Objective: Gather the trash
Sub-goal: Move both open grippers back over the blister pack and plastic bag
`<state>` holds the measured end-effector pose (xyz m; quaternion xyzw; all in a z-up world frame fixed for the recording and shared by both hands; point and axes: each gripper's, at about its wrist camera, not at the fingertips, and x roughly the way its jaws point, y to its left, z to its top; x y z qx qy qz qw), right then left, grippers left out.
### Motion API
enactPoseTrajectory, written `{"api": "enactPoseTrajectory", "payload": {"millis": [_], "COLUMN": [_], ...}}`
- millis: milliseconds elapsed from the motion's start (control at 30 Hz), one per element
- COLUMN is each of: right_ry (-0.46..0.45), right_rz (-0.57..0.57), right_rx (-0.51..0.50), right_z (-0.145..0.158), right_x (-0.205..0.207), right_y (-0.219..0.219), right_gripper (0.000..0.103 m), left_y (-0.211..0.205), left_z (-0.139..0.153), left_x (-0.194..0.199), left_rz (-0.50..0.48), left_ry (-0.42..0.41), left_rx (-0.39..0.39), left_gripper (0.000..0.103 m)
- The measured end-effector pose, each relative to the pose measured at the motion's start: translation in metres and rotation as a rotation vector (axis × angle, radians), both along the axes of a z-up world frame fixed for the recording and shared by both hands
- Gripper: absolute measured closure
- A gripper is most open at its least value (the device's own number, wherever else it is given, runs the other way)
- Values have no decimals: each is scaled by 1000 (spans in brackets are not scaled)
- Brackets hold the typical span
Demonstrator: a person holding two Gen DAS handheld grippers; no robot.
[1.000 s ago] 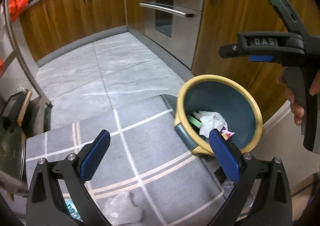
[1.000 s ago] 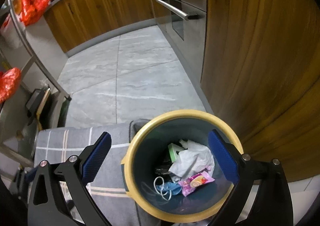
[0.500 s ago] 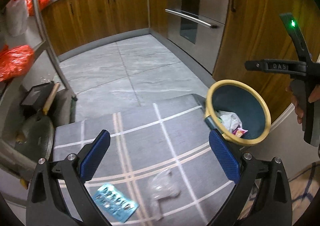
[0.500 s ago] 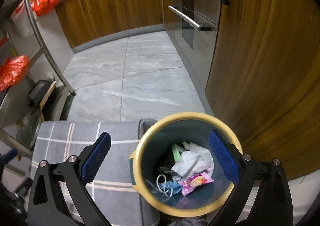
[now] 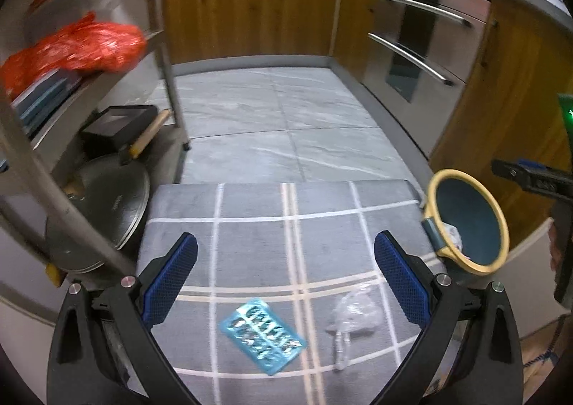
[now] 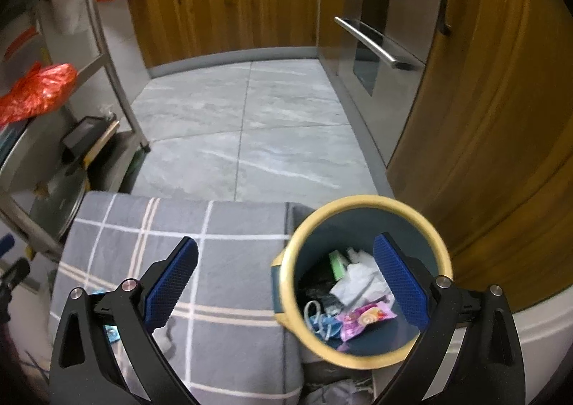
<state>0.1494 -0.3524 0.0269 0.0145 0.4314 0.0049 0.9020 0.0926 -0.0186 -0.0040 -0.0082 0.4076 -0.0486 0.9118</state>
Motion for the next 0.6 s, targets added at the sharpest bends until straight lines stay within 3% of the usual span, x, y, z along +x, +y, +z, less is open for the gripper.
{"api": "enactPoseTrajectory", "payload": {"millis": [267,600], "right_ry": [16,131], "right_rz": [72,200], "right_rx": [34,91], "right_z": [-4,-45], "right_x": [-21,-42], "right_y": [50,112], "right_gripper": [5,5], "left_y": [37,49], "left_z": [-6,-14], "left_x": [-1,-13], "left_rz": [91,74], "left_ry": [19,37], "left_rx": [-40,-21], "left_gripper": [6,6]}}
